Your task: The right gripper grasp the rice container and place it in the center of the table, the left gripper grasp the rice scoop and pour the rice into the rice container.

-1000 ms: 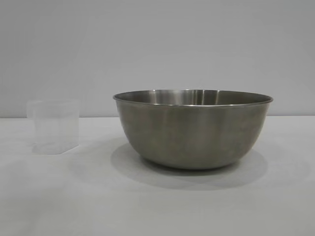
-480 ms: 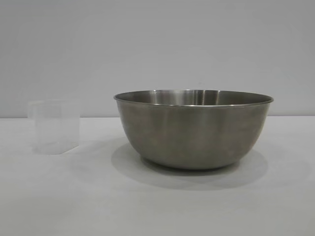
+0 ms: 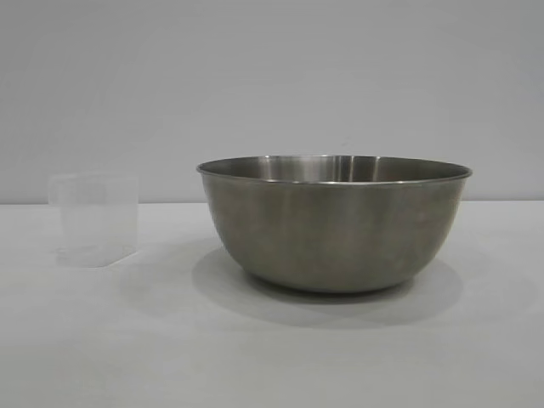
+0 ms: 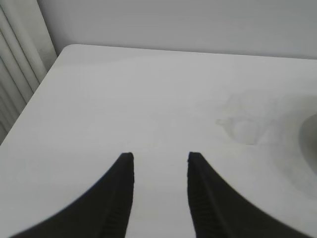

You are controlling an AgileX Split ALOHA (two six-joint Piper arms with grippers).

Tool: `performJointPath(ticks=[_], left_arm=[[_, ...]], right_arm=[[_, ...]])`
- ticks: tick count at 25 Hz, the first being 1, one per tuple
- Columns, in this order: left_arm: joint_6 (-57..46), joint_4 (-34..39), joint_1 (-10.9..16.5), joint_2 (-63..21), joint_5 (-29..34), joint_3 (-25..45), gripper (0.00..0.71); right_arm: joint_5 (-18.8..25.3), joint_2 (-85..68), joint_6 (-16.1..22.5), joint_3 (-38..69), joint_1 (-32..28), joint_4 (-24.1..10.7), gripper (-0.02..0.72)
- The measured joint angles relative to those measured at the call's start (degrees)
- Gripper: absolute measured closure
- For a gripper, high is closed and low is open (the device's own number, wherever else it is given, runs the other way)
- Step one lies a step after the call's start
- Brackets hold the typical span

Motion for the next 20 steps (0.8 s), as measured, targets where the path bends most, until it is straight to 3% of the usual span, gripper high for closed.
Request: performJointPath(ticks=[5,20], left_arm=[[-1.3,3.2,0.0,-1.0,3.4,0.2,0.444],[-1.3,5.4,0.0,-1.1,3.0,0.8,0.444]], right_arm=[[0.1,0.0,0.0,0.0,0.0,0.0,0.380],[0.1,0.0,0.0,0.0,0.0,0.0,0.380]])
